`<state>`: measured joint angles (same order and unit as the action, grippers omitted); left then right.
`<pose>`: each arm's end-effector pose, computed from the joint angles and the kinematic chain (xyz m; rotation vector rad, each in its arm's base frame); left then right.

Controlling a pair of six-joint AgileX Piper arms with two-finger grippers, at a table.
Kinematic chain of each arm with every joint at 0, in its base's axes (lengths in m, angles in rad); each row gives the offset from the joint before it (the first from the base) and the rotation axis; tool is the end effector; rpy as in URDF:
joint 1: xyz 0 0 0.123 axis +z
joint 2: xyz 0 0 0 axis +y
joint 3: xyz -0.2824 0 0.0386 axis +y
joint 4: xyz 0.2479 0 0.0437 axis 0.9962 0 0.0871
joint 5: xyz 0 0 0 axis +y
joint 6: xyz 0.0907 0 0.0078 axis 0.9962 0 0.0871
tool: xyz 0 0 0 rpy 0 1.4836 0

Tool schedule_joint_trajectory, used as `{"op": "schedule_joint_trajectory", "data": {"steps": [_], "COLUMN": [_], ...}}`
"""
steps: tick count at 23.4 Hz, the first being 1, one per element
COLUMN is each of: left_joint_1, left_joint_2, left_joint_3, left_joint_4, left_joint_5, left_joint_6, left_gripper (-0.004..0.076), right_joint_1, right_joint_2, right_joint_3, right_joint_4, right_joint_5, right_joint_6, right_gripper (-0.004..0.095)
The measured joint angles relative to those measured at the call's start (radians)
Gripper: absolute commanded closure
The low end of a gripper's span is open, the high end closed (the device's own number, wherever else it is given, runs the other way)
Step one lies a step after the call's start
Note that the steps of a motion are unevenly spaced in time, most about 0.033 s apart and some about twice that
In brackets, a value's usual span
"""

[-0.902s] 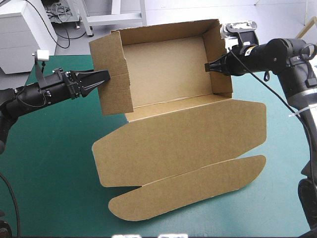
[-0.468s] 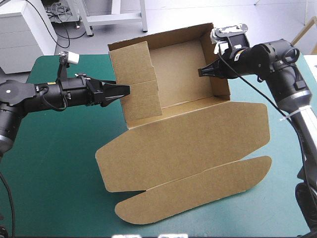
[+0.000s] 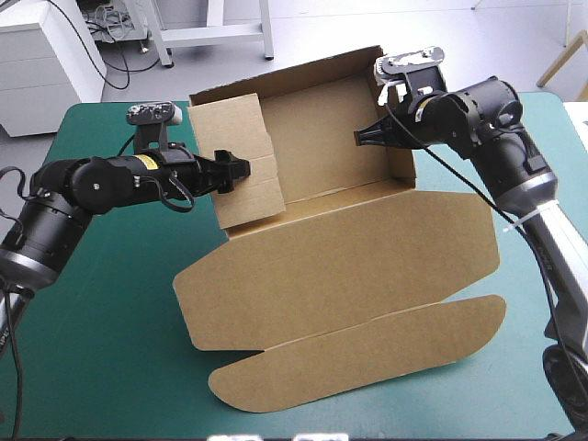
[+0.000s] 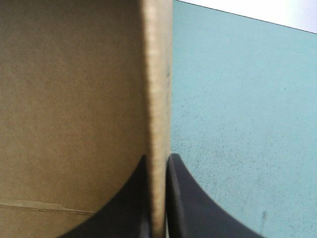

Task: Fold the box

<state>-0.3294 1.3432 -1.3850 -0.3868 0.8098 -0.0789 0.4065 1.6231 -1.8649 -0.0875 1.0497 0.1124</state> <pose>0.2661 -0.1173 0.4083 0.1315 2.2668 -0.6766 0.3258 0.1327 0.4449 -0.3463 2.2662 0.1602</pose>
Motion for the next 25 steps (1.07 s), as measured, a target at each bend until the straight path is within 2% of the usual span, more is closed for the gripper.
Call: {"op": "schedule_joint_trajectory", "data": {"steps": [3, 7, 16, 17, 18, 19, 21, 25], "left_joint_1": [-0.066, -0.109, -0.116, -0.116, -0.116, -0.116, -0.117, -0.11], "left_joint_2": [0.0, 0.001, 0.06, 0.061, 0.061, 0.061, 0.061, 0.07], "left_joint_3": [0.0, -0.001, -0.002, -0.003, -0.01, -0.023, -0.043, -0.086], "left_joint_4": [0.193, 0.357, 0.421, 0.425, 0.431, 0.431, 0.433, 0.488], "left_joint_5": [-0.046, -0.071, -0.126, -0.131, -0.131, -0.131, -0.127, -0.081], "left_joint_6": [-0.204, -0.37, -0.436, -0.436, -0.436, -0.436, -0.432, -0.371], "left_gripper": [0.0108, 0.0125, 0.0157, 0.0226, 0.0363, 0.0451, 0.0739, 0.0734], "right_joint_1": [0.008, 0.016, 0.017, 0.017, 0.017, 0.017, 0.017, 0.018], "right_joint_2": [0.0, 0.0, 0.0, 0.0, 0.0, 0.0, 0.0, -0.002], "right_joint_3": [0.0, 0.0, 0.0, 0.0, 0.0, 0.0, 0.0, -0.001], "right_joint_4": [-0.01, -0.013, -0.021, -0.021, -0.02, -0.016, -0.015, -0.012], "right_joint_5": [-0.008, -0.026, -0.03, -0.03, -0.03, -0.031, -0.032, -0.023], "right_joint_6": [0.013, 0.028, 0.035, 0.035, 0.035, 0.035, 0.035, 0.042], "right_gripper": [0.0905, 0.0905, 0.0905, 0.0905, 0.0905, 0.0905, 0.0905, 0.0905]}}
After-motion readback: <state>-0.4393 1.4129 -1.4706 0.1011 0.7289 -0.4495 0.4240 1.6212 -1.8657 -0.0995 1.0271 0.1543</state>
